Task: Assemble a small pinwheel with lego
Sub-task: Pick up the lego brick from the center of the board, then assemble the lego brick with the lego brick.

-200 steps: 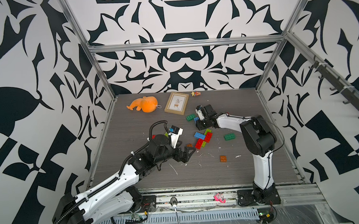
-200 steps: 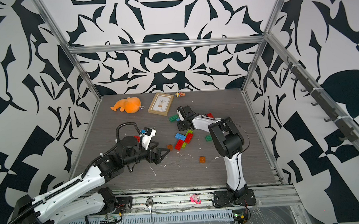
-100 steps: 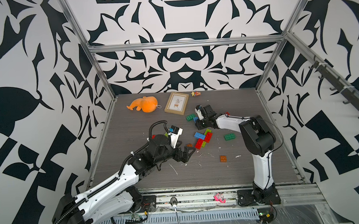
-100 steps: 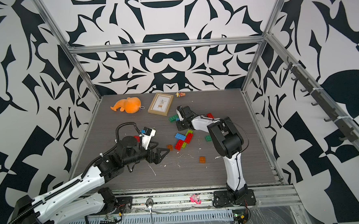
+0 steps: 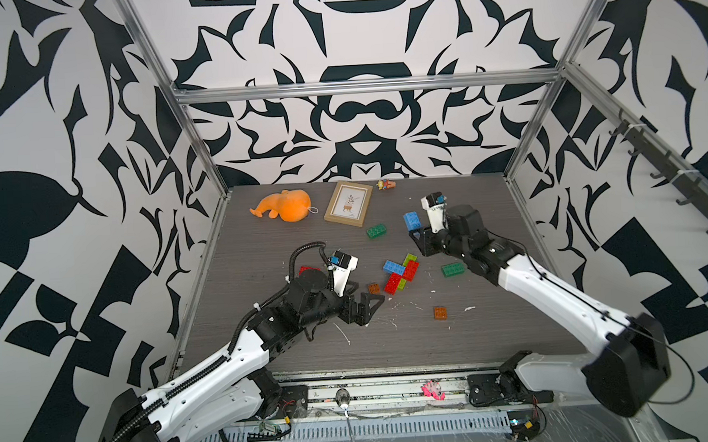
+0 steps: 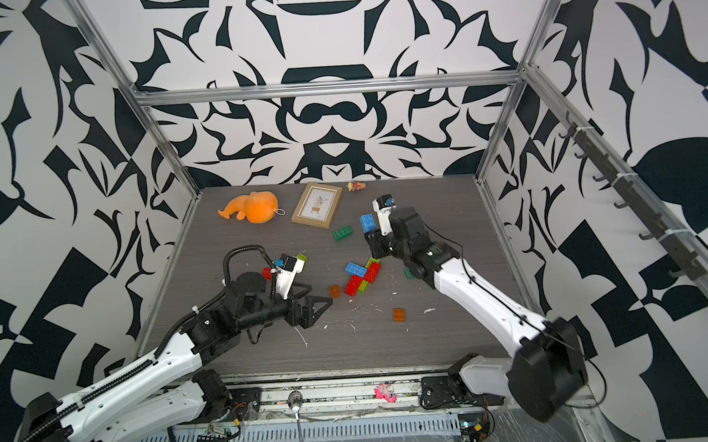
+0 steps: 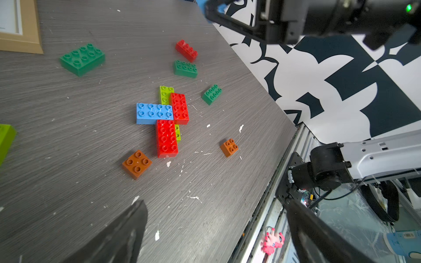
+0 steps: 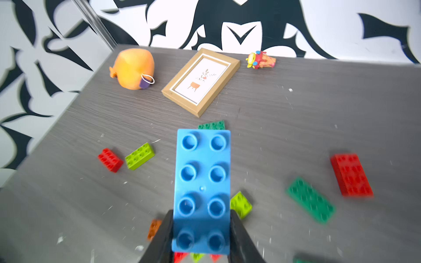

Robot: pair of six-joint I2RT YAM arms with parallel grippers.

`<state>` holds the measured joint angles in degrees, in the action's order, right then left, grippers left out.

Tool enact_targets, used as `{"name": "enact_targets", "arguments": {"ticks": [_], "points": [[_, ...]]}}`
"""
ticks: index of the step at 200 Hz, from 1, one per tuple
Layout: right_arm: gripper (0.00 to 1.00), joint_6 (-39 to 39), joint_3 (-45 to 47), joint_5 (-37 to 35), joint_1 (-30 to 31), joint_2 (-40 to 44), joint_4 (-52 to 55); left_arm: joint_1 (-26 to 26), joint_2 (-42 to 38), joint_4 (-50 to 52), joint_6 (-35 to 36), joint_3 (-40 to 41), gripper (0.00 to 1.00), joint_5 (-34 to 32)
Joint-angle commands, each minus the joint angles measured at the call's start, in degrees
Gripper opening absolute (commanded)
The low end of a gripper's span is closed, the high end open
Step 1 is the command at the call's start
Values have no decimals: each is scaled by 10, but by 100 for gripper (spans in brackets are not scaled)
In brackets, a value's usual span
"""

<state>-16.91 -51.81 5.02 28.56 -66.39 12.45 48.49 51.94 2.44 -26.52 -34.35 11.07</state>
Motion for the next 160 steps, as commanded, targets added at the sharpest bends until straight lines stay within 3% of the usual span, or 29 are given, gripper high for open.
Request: {"name": "enact_targets", "arguments": {"ticks": [1,24,46,90,106,160], "points": [[14,-62,80,3,12,50,60,-1,21,-1,-10,2,100,40],[13,-85,147,-2,38,88,51,1,71,8,-10,-18,97,69],[11,-72,169,1,50,56,29,2,131,37,-15,-60,90,109],[11,3,143,24,54,-22,-1,0,198,24,-45,-95,86,141],[11,11,129,0,55,-50,8,-2,206,23,-47,-101,86,139],[11,32,122,35,54,-105,-26,-18,245,32,-51,-125,84,158]]}}
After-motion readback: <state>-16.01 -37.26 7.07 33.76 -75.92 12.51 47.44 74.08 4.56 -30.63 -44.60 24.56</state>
